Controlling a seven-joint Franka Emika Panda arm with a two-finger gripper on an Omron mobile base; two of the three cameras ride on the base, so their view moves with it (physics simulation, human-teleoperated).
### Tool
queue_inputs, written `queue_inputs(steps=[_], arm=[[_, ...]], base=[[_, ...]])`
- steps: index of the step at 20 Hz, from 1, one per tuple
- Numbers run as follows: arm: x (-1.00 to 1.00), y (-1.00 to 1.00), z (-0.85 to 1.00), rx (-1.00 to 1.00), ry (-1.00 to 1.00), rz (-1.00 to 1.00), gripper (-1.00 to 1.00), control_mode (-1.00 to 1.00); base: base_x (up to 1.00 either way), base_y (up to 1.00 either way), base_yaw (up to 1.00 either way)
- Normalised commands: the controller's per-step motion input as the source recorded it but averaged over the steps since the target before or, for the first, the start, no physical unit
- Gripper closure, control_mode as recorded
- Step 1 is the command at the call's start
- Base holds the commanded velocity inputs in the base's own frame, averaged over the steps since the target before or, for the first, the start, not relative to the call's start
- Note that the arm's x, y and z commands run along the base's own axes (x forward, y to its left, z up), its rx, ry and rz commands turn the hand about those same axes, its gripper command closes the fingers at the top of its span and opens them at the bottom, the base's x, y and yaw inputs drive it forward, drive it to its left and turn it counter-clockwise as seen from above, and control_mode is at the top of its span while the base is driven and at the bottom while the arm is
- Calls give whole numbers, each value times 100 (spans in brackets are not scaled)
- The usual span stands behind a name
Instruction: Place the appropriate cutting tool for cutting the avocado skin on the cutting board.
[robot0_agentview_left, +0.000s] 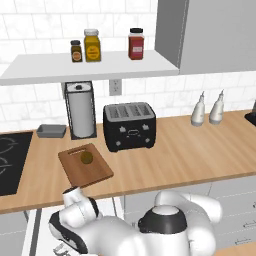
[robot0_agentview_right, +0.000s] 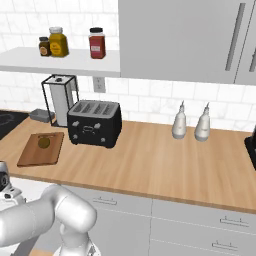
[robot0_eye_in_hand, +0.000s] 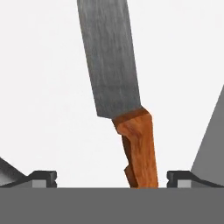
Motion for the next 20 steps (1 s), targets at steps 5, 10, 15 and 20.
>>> queue_inputs(steps=[5, 10, 15, 20], arm=[[7, -18, -40, 4, 0, 3, -100, -100], [10, -10, -37, 8, 0, 5, -100, -100], [10, 0, -41, 5, 2, 5, -100, -100], [-1, -1, -62, 4, 2, 3, 100, -100]], base=[[0, 0, 0], [0, 0, 0], [0, 0, 0], [0, 0, 0]])
